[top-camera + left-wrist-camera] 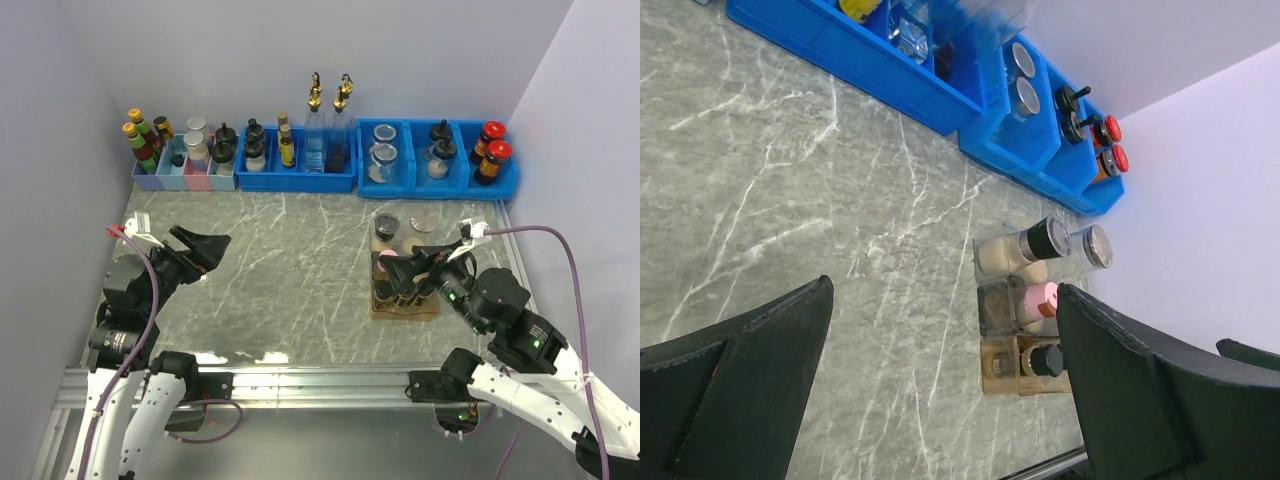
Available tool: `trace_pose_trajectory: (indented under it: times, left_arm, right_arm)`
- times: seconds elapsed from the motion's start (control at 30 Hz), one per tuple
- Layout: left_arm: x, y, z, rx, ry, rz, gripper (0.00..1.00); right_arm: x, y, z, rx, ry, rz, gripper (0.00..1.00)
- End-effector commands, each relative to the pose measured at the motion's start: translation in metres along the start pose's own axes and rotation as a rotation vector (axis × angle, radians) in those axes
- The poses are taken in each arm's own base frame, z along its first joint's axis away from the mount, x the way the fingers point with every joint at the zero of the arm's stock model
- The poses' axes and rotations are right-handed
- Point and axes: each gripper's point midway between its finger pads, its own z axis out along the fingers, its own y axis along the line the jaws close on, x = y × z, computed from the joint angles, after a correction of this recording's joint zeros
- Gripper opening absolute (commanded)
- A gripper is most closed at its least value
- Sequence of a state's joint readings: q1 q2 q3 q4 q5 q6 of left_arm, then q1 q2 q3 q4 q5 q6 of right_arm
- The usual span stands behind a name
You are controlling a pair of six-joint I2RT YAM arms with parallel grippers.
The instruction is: Organize the condiment bottles
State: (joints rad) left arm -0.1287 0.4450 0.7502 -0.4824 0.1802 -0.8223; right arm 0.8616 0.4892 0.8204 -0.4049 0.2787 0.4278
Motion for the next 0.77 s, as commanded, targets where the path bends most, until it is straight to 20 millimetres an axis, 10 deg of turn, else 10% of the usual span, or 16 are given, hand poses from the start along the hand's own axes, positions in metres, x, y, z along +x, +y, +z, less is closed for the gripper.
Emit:
trace_pose_trajectory:
  times: [0.0,0.73]
  left_arm:
    - [-0.006,-0.014,0.001,0.06,-0.007,0.04,0.99]
    - [-0.012,-0.026,-0.006,0.111,-0.028,0.084,0.99]
  right_arm:
    - [-0.005,-0.005,-0.002,0.017,-0.039,-0.009,1.0]
    - [-0.006,-0.02,-0.019,0.057,-0.073,0.036,1.0]
